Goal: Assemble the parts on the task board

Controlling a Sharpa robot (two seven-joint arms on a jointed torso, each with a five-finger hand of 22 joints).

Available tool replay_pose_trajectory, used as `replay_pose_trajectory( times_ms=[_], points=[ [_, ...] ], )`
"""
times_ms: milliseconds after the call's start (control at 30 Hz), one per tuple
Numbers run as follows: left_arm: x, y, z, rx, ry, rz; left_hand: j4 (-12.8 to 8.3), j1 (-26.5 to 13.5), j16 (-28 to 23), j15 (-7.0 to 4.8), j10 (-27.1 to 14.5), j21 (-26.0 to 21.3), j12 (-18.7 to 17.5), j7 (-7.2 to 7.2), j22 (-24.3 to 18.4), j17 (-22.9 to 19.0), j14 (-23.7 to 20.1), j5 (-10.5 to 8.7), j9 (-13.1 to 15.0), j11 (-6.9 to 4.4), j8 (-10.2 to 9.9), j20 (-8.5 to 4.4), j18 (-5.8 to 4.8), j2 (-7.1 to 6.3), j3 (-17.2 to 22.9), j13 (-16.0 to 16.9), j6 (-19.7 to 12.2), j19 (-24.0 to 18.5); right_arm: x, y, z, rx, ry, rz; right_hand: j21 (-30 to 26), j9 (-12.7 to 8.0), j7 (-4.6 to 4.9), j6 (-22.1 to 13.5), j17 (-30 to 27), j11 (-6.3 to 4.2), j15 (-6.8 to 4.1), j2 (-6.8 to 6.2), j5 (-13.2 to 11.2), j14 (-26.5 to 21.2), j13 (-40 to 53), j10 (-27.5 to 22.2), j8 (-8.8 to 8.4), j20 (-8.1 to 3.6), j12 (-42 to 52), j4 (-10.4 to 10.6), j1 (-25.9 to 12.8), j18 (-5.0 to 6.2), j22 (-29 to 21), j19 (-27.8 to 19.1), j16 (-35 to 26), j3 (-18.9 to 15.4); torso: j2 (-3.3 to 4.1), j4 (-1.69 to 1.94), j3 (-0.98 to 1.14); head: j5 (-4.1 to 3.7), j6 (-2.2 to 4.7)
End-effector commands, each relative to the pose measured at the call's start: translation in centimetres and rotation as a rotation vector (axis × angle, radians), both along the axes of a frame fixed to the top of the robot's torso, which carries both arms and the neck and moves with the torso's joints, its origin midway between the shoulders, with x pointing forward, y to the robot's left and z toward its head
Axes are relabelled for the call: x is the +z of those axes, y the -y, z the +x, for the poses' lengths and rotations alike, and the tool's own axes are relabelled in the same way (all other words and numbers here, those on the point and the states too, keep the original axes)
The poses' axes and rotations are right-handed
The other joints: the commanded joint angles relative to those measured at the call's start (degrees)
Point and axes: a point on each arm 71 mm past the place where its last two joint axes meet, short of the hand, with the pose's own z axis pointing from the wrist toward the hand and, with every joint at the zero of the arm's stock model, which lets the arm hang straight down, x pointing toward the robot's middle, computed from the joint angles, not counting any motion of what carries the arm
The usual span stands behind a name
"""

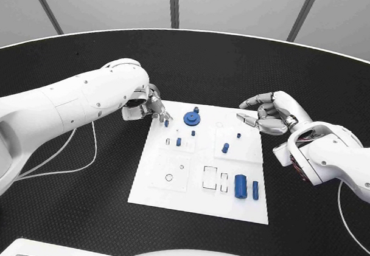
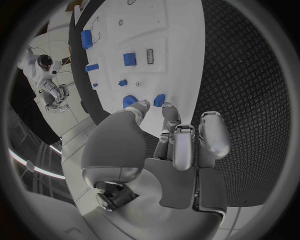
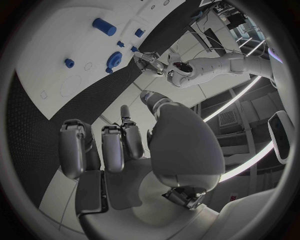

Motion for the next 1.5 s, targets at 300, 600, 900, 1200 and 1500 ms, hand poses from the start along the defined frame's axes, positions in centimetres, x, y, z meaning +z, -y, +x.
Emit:
replay_pose_trajectory(
  times_ms=[300, 600, 900, 1200, 1500],
  points=[
    [-0.01, 0.09, 0.04, 0.004, 0.006, -0.003, -0.1, 1.6, 0.4, 0.1, 0.6, 0.4, 0.3, -0.2, 0.2, 12.1, 5.1, 0.07, -0.4, -0.26, -0.4, -0.03, 0.25, 0.82, 0.8, 0.1, 0.7, 0.4, 0.02, -0.01, -0.04, 0.001, 0.0, 0.001, -0.1, 0.0, -0.08, -0.2, 11.1, -0.22, -0.52, 0.32, 0.2, 4.9, 6.7, 0.0, 0.22, -0.38, 0.0, 0.3, -0.3, 0.6, 9.5, 3.2, -0.1, 0.1, 0.04, 0.01, -0.01, -0.11, -0.18],
    [-0.06, 0.14, 0.05, 0.004, 0.005, -0.004, -0.2, 2.1, 0.4, 0.07, 0.7, 0.4, 0.3, -0.25, 0.2, 12.1, 5.1, 0.06, -0.5, -0.3, -0.5, -0.06, 0.23, 1.02, 1.0, 0.1, 0.7, 0.4, 0.03, -0.03, -0.05, 0.001, 0.0, 0.001, -0.1, 0.0, -0.09, -0.1, 11.1, -0.23, -0.52, 0.38, 0.3, 4.9, 6.8, 0.0, 0.25, -0.39, 0.1, 0.4, -0.3, 0.61, 9.5, 3.1, -0.1, 0.1, -0.01, 0.0, 0.0, -0.13, -0.37],
    [-0.1, 0.14, 0.09, 0.007, 0.005, -0.004, -0.2, 2.3, 0.4, 0.06, 0.8, 0.5, 0.4, -0.26, 0.4, 12.0, 5.1, 0.05, -0.5, -0.32, -0.5, -0.06, 0.2, 1.07, 1.1, 0.3, 0.8, 0.5, 0.04, -0.04, -0.07, 0.002, 0.0, 0.001, -0.1, 0.0, -0.09, -0.1, 11.1, -0.23, -0.52, 0.38, 0.3, 4.9, 6.8, 0.0, 0.25, -0.39, 0.1, 0.4, -0.3, 0.61, 9.5, 3.1, -0.1, 0.1, 0.02, -0.01, 0.01, -0.19, -0.42],
    [-0.24, 0.27, 0.04, 0.003, -0.001, -0.003, -0.2, 2.4, 0.4, 0.04, 0.8, 0.5, 0.5, -0.28, 0.5, 12.1, 5.1, 0.04, -0.5, -0.34, -0.5, -0.07, 0.19, 1.15, 1.2, 0.3, 0.8, 0.5, 0.04, -0.06, -0.07, 0.002, 0.0, 0.001, -0.1, 0.0, -0.09, -0.1, 11.1, -0.23, -0.52, 0.38, 0.3, 4.9, 6.8, 0.0, 0.25, -0.39, 0.1, 0.4, -0.3, 0.61, 9.5, 3.1, -0.1, 0.1, -0.04, -0.03, 0.0, -0.19, -0.62],
    [-0.38, 0.3, -0.01, 0.001, -0.008, 0.0, -0.2, 2.5, 0.4, 0.03, 0.9, 0.6, 0.5, -0.28, 0.5, 12.1, 5.1, 0.01, -0.5, -0.34, -0.5, -0.08, 0.18, 1.08, 1.1, 0.4, 0.8, 0.6, 0.03, -0.06, -0.05, 0.002, 0.0, 0.001, -0.1, 0.0, -0.09, -0.1, 11.1, -0.23, -0.52, 0.38, 0.3, 4.9, 6.8, 0.0, 0.25, -0.39, 0.1, 0.4, -0.3, 0.61, 9.5, 3.1, -0.1, 0.1, -0.02, -0.01, -0.02, -0.28, -0.74]
  ],
)
